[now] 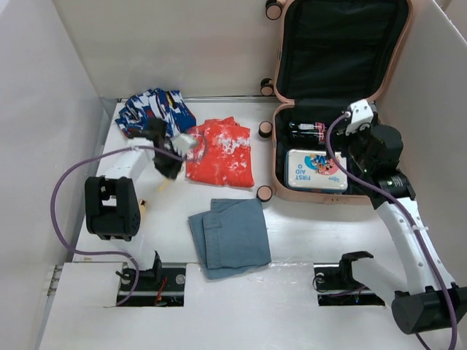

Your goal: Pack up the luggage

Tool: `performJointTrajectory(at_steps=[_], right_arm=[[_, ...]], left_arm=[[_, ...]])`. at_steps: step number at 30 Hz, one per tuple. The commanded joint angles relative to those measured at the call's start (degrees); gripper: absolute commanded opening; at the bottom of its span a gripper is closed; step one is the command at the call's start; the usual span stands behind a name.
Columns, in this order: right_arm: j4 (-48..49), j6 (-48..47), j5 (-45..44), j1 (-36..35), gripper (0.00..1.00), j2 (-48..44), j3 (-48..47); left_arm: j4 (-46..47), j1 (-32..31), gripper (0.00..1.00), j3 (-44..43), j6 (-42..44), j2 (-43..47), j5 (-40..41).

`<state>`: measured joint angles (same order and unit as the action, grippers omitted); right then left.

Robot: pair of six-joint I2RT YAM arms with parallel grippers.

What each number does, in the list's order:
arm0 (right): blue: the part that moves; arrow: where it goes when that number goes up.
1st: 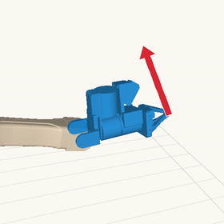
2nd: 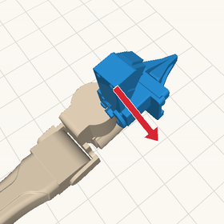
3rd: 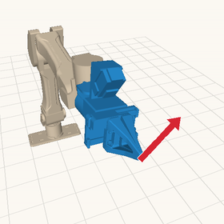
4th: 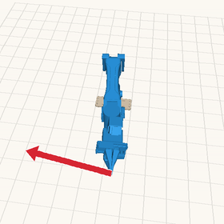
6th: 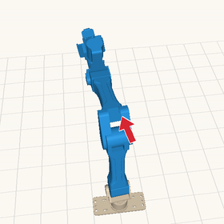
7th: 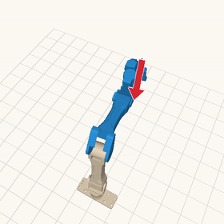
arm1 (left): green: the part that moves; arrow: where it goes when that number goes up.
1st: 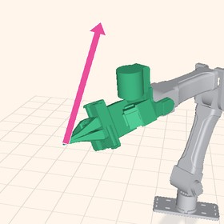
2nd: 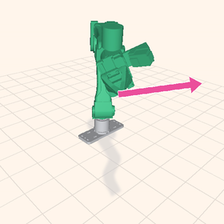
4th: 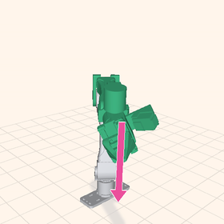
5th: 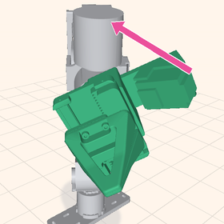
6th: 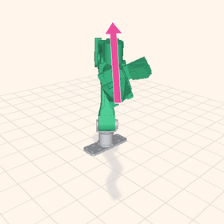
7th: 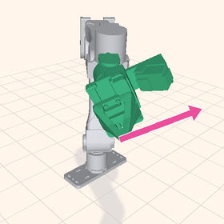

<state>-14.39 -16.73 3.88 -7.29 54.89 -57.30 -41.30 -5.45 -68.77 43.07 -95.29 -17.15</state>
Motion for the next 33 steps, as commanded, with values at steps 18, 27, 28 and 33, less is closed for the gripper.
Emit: performJointTrajectory(at_steps=[18, 27, 28, 33], right_arm=[[45.14, 22.7, 32.07, -31.99, 0.93, 36.68, -26.72], [50.96, 27.54, 31.55, -32.0, 0.85, 42.04, -27.33], [50.96, 28.06, 31.54, -32.0, 0.83, 43.27, -27.95], [51.74, 30.61, 31.54, -31.47, 0.66, 45.74, -29.36]], left_arm=[[45.95, 0.0, 0.0, -19.83, -68.37, 11.61, -47.36], [45.43, 0.0, 0.0, -18.59, -67.5, 12.14, -47.98], [45.43, -0.52, 0.0, -18.59, -67.5, 12.14, -47.98], [44.81, -1.05, 0.0, -18.59, -66.36, 12.14, -47.98]])
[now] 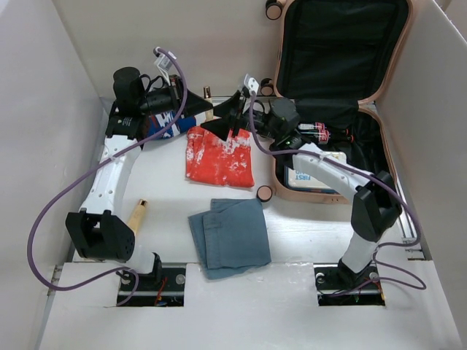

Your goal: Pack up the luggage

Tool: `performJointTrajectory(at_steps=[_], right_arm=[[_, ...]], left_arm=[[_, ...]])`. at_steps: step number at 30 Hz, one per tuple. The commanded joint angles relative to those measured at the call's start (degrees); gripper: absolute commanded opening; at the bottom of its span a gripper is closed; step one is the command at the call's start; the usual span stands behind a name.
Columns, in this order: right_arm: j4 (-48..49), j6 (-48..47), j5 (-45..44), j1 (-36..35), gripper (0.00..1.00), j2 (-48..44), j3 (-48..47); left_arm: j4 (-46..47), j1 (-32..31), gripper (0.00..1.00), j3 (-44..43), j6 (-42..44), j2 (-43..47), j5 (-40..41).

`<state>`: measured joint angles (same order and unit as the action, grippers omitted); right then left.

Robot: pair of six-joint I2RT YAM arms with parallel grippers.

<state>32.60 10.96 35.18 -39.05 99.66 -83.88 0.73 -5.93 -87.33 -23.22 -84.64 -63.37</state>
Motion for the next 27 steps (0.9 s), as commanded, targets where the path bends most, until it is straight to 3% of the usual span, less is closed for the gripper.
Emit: performJointTrajectory(at_steps=[1, 2, 3, 7, 8, 9, 10, 12, 13, 15, 16, 17, 20, 21, 24, 27], right_arm=[[5.36, 4.06, 0.24, 0.29, 0.58, 1.85, -3.31], [6.15, 4.68, 0.24, 0.81, 0.48, 2.55, -3.83], [6.16, 4.68, 0.24, 0.81, 0.32, 2.56, -3.84], [8.35, 7.14, 1.3, 1.34, 0.0, 3.88, -4.37], [8.36, 7.84, 0.77, 1.34, 0.0, 3.88, -3.5], [8.36, 7.85, 0.77, 1.86, 0.0, 3.1, -2.97], [8.36, 7.85, -1.06, 1.87, 0.0, 2.57, -2.26], [3.74, 7.85, -3.17, 4.06, 0.0, 0.38, 0.46], [0.22, 6.72, -4.49, 5.11, 0.0, -0.68, 1.08], [-9.61, 2.95, -9.23, 9.57, 0.0, -2.88, 1.08], [-22.02, -3.6, -11.34, 11.26, 0.0, -5.15, 0.56], [-28.4, -6.89, -17.02, 13.1, 0.0, -6.31, -0.05], [-49.25, -17.35, -27.23, 21.53, 0.0, -10.26, -1.46], [-53.3, -19.47, -34.75, 23.73, 0.0, -10.88, -1.47], [-65.45, -26.07, -44.81, 32.35, 0.0, -10.89, -1.99], [-71.26, -27.75, -45.9, 41.22, 0.0, -9.13, -0.95]], left_arm=[[2.26, -0.57, 0.0, -0.03, 0.45, 2.02, -1.75], [2.26, -0.57, 0.0, -0.03, 0.46, 2.02, -1.75], [2.26, -0.57, 0.0, -0.03, 0.46, 2.02, -1.75], [1.12, -0.57, 0.0, -0.03, 1.6, 2.02, -1.75], [-1.24, -0.57, 0.02, -0.56, 2.47, 2.02, -0.88], [-3.35, -0.57, 0.35, -1.69, 5.44, 2.02, 0.34], [-5.54, -0.57, 0.56, -2.49, 7.3, 2.02, 3.58], [-14.24, -0.57, 0.79, -4.77, 12.38, 1.33, 8.76], [-17.23, -0.57, 0.97, -7.74, 15.11, 0.8, 15.41], [-25.64, -0.57, 1.0, -11.27, 23.72, 0.27, 24.3], [-27.78, -0.57, 1.0, -14.16, 26.27, 0.27, 29.66], [-29.63, -0.57, 1.0, -15.14, 28.74, 0.27, 41.11], [-34.12, -0.57, 1.0, -14.11, 38.66, 0.27, 60.83], [-35.35, -0.57, 1.0, -12.97, 41.3, 0.27, 64.57], [-38.78, -0.57, 1.0, -3.84, 46.43, 0.79, 75.19], [-41.68, 2.58, 1.0, 6.16, 46.0, 2.45, 75.33]])
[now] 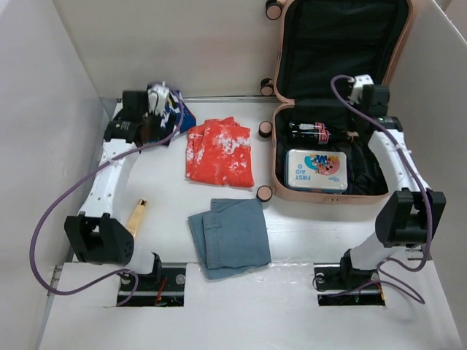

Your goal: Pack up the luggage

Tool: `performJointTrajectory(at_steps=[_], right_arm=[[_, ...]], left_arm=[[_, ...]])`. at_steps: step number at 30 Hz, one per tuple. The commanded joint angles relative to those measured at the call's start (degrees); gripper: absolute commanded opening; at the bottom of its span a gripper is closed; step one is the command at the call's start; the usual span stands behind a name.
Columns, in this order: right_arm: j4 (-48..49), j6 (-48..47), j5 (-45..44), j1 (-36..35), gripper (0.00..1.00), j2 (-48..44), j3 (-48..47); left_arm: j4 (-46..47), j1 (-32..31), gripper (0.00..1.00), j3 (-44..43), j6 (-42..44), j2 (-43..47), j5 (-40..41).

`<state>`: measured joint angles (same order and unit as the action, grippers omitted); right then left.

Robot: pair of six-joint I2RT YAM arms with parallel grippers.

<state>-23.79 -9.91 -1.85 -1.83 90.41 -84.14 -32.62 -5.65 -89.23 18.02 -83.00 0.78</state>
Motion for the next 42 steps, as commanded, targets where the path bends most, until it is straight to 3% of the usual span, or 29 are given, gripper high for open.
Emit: performJointTrajectory(at_steps=[1, 5, 7, 13, 20, 24, 25, 28, 29, 32, 37, 42], right_arm=[[-14.88, -6.87, -8.27, 6.2, 0.0, 0.12, 0.45], [-11.99, -7.49, -5.81, 16.04, 0.0, 0.12, 9.41], [-11.98, -8.1, -4.66, 17.73, 0.0, 0.81, 10.83], [-10.32, -8.63, -0.44, 18.35, 0.0, 3.81, 13.83], [-6.81, -7.41, -1.41, 12.29, 0.01, 5.47, 14.97], [-5.75, -7.4, -0.7, 12.28, 0.17, 8.45, 15.58], [-5.74, -7.4, -0.18, 12.28, 0.28, 9.16, 15.58], [-6.27, -6.27, 0.44, 12.81, 0.41, 10.58, 14.97], [-6.27, -6.26, 0.44, 12.81, 0.5, 10.58, 14.97], [-6.27, -5.64, 0.44, 14.04, 0.61, 9.0, 14.97], [-6.88, -5.64, -1.4, 15.27, 0.66, 5.4, 13.75], [-10.04, -5.64, -3.6, 15.27, 0.72, 2.31, 9.61]], left_arm=[[-8.94, 2.83, 1.0, 10.46, 4.74, 1.52, 10.57], [-10.62, 2.84, 1.0, 20.75, 3.43, 2.67, 10.56], [-10.62, 3.36, 1.0, 25.04, 3.42, 3.19, 10.56], [-7.37, 3.36, 1.0, 33.15, 2.81, 3.2, 13.63], [-5.44, 5.47, 1.0, 35.62, 2.8, 2.15, 16.19], [-4.91, 9.51, 1.0, 35.62, 3.34, 1.01, 16.19], [-4.91, 9.52, 1.0, 35.62, 3.34, 1.0, 15.58], [-6.13, 9.52, 1.0, 35.62, 2.81, 1.52, 12.07], [-6.14, 9.52, 1.0, 35.62, 2.81, 1.53, 11.36], [-6.93, 9.52, 1.0, 36.23, 2.81, 0.3, 11.35], [-9.03, 10.04, 1.0, 38.25, 3.6, -0.75, 11.35], [-7.11, 17.67, 1.0, 40.53, 4.82, -1.45, 8.55]])
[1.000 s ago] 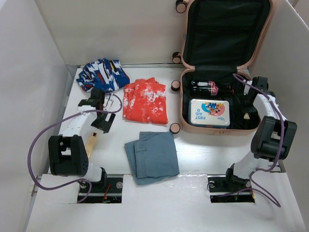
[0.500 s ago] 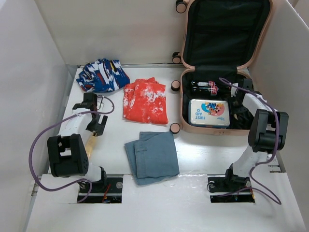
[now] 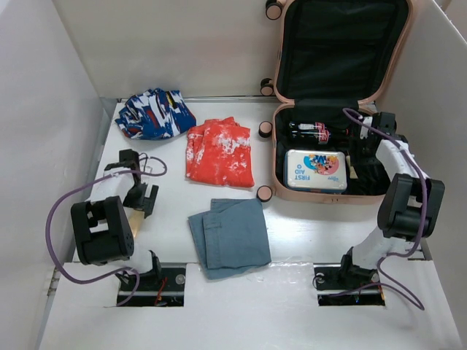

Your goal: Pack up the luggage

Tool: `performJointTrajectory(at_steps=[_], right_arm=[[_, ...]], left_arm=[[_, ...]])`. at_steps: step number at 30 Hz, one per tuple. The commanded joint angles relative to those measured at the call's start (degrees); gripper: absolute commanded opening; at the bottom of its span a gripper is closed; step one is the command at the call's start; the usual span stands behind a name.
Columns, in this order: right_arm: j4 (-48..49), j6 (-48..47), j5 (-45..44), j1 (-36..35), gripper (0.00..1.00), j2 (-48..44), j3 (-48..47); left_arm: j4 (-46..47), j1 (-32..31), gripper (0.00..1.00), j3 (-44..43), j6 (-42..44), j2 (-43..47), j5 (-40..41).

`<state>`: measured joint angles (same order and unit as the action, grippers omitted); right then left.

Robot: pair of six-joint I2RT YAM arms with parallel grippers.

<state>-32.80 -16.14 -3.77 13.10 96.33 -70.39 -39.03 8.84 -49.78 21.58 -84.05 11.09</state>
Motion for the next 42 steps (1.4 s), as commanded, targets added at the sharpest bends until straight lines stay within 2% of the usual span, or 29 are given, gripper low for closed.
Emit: performJointTrajectory(at_steps=[1, 4, 7, 8, 11, 12, 13, 14, 17, 20, 21, 23, 24, 25, 26, 27, 28, 30, 32, 33, 36, 37, 40, 42], right_arm=[[-2.35, 0.58, -2.37, 0.34, 0.74, -3.61, -5.53], [-3.5, 0.58, -3.09, 0.34, 0.74, -3.61, -6.69], [-4.03, 1.11, -3.09, 0.34, 0.74, -5.54, -7.22], [-4.03, 1.11, -3.09, 0.34, 0.74, -6.24, -7.22], [-4.73, 1.64, -3.87, 0.34, 0.74, -9.14, -8.44], [-5.43, 1.64, -4.4, 0.34, 0.74, -9.93, -9.49], [-5.96, 1.03, -4.93, 0.34, 0.74, -11.68, -10.02], [-5.96, 0.5, -4.93, 0.34, 0.74, -12.57, -10.64], [-4.39, -0.11, -5.72, -0.79, 0.74, -17.12, -12.14], [-0.01, -3.79, -4.68, -5.79, 0.75, -21.78, -13.55], [1.49, -4.85, -3.36, -7.64, 0.78, -22.85, -13.55], [4.66, -6.7, 2.95, -14.49, 0.81, -24.34, -13.55], [8.5, -7.32, 5.5, -16.95, 0.82, -24.87, -13.55], [10.89, -7.33, 12.4, -21.76, 0.84, -25.49, -12.59], [13.43, -7.33, 15.95, -24.33, 0.84, -25.49, -11.27], [19.03, -7.33, 18.95, -26.88, 0.87, -25.49, -10.56], [21.61, -6.54, 21.67, -29.69, 0.95, -24.36, -10.56], [25.48, -5.84, 28.35, -37.23, 0.98, -22.17, -11.86], [30.67, -3.2, 34.49, -41.38, 0.99, -17.16, -14.5], [31.9, -2.67, 36.53, -44.54, 0.99, -15.14, -18.17], [35.69, 1.63, 41.71, -48.33, 0.99, -6.45, -24.33], [36.39, 2.86, 43.13, -48.87, 0.99, -4.33, -28.45], [37.62, 5.76, 45.95, -49.92, 0.99, 3.05, -35.23], [40.77, 9.79, 46.57, -49.32, 0.99, 6.57, -36.05]], left_arm=[[0.08, 3.2, 1.0, 2.13, 2.05, -1.89, -2.3], [0.79, 3.73, 1.0, 3.37, 2.67, -3.22, -5.45], [2.98, 3.73, 0.91, 3.37, 2.67, -4.54, -7.75], [2.99, 3.73, 0.73, 3.37, 2.67, -4.54, -7.75], [3.61, 3.73, 0.44, 3.99, 2.67, -5.86, -9.24], [3.61, 3.73, 0.22, 3.99, 3.28, -5.86, -10.03], [3.61, 3.73, 0.08, 2.68, 3.29, -6.38, -10.73], [3.08, 3.73, 0.0, 1.71, 3.29, -6.39, -10.74], [0.8, 3.73, 0.0, -4.94, 1.8, -5.87, -13.02], [-4.11, 3.73, 0.0, -13.82, 1.1, -5.86, -20.03], [-5.69, 3.73, 0.0, -21.51, 1.09, -5.86, -26.32], [-9.47, 3.73, 0.0, -29.9, 0.56, -6.39, -33.99], [-10.1, 2.16, 0.0, -37.94, -1.26, -7.0, -37.6], [-10.11, 1.1, 0.0, -41.68, -2.06, -7.0, -44.25], [-10.11, 0.22, 0.0, -45.02, -2.94, -7.53, -46.84], [-9.06, -0.92, 0.0, -47.93, -3.73, -7.53, -49.47], [-7.83, -3.19, 0.0, -51.87, -5.31, -6.75, -54.9], [-1.28, -5.05, 0.0, -52.79, -7.86, -4.82, -60.28], [5.85, -7.25, 0.0, -48.59, -11.8, -0.43, -66.78], [14.85, -7.87, 0.0, -46.4, -17.83, 1.15, -68.21], [26.86, -9.71, 0.0, -40.14, -25.95, 5.21, -72.69], [32.55, -9.72, 0.0, -40.13, -30.5, 5.21, -73.57], [42.14, -10.25, 0.0, -39.43, -37.03, 4.33, -77.62], [46.22, -10.25, 0.0, -39.43, -41.7, 2.93, -79.63]])
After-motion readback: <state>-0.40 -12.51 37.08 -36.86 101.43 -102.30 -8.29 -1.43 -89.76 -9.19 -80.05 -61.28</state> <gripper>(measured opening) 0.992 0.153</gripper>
